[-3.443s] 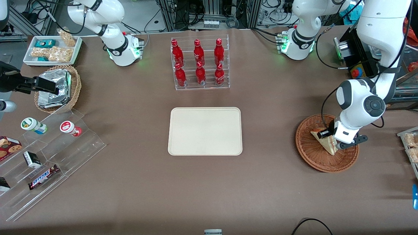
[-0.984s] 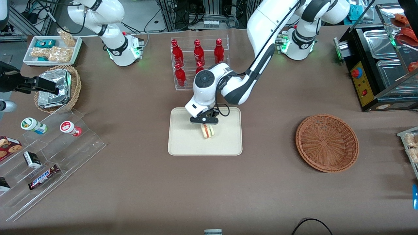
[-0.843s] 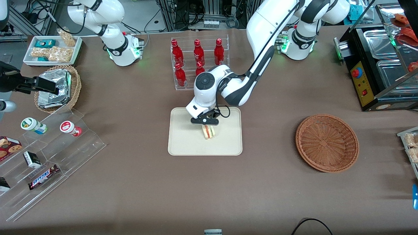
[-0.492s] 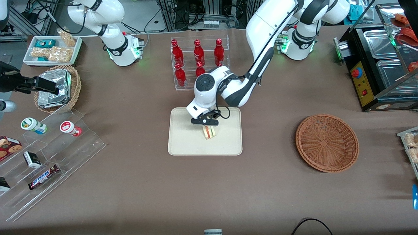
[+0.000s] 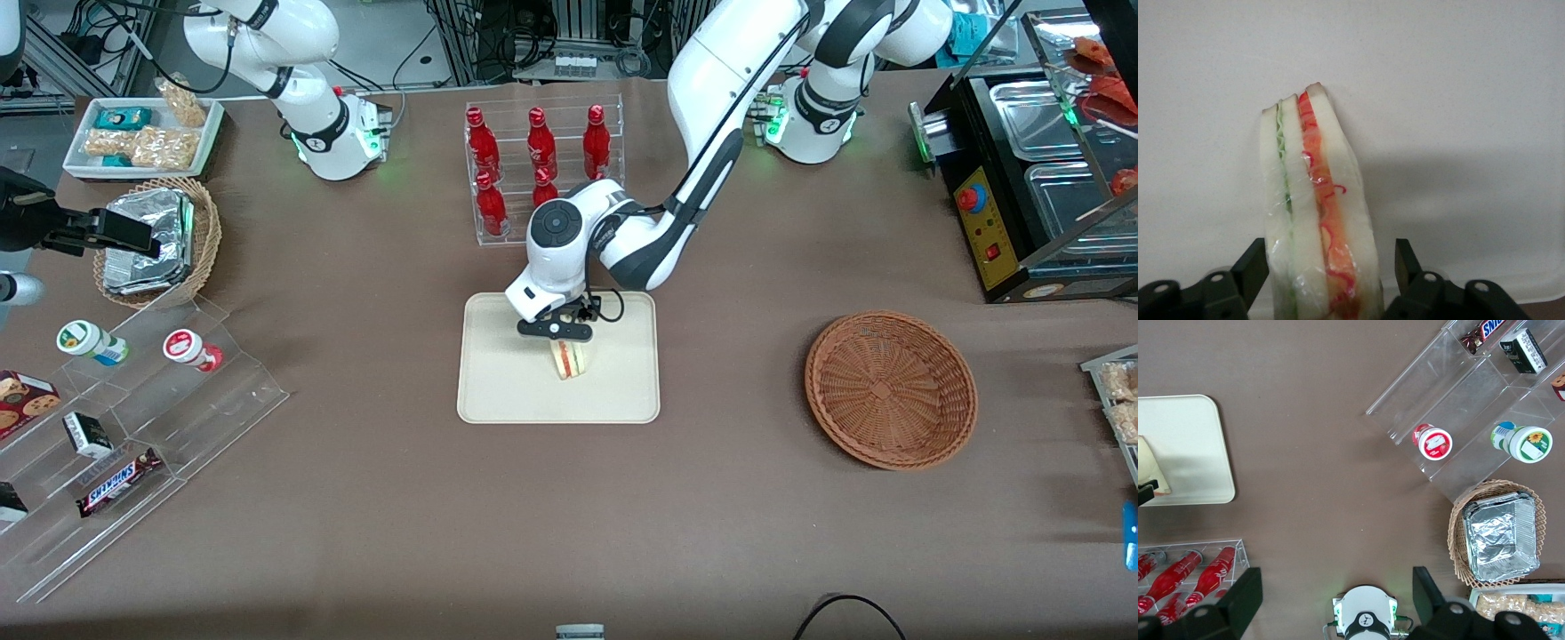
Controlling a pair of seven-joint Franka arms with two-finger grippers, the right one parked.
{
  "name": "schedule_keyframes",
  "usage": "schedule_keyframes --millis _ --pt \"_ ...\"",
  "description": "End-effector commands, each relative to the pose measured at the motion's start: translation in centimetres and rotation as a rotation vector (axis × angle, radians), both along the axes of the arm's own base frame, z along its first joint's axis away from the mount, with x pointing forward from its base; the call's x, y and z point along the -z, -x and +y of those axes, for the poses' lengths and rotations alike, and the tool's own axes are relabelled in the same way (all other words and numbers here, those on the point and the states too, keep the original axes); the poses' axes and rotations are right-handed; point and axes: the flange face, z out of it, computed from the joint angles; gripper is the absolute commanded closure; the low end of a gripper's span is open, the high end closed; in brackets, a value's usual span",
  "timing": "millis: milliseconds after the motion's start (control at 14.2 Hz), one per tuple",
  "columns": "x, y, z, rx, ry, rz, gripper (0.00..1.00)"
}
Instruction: Place sandwich from basket to tray
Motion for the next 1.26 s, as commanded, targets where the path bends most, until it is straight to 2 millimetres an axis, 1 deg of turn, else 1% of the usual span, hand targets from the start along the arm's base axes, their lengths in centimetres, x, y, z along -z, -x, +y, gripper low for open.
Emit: schedule_keyframes --millis 0,70,141,211,351,422,492,562,632,703,773,843,914,984,1054,1124,1195 --pt "-1.5 -0.8 -0.1 -0.045 0.020 -0.017 0.00" --pt "-2.6 -1.2 0.0 -0.052 0.025 -0.024 0.00" --pt "-3.7 -1.9 0.6 -0.066 0.030 -0.030 0.00" --pt "-4.9 -3.1 1.6 -0.085 0.029 -0.031 0.00" --pt "-8.3 -4.8 3.7 -0.117 0.024 -0.032 0.00" --pt "-10.1 -5.9 5.3 -0.150 0.032 -0.014 0.00" --pt "-11.6 -6.7 6.7 -0.178 0.033 0.002 0.00" --pt "-13.6 -7.4 8.4 -0.178 0.029 0.016 0.00" --pt "-15.3 -8.4 10.8 -0.174 0.029 0.053 0.00" --pt "-16.8 -9.3 13.7 -0.152 0.036 0.120 0.00" --pt "-18.7 -9.7 16.1 -0.111 0.040 0.168 0.00" --pt "-20.7 -10.4 19.6 -0.103 0.028 0.208 0.00" --pt "-22.9 -10.5 22.8 -0.122 -0.004 0.237 0.00" --pt "-24.8 -10.0 24.8 -0.126 -0.024 0.261 0.00" --pt "-26.9 -10.5 28.4 -0.161 -0.044 0.259 0.00" --pt "-28.6 -10.6 31.6 -0.147 -0.074 0.261 0.00" --pt "-29.6 -10.4 33.5 -0.126 -0.099 0.279 0.00"
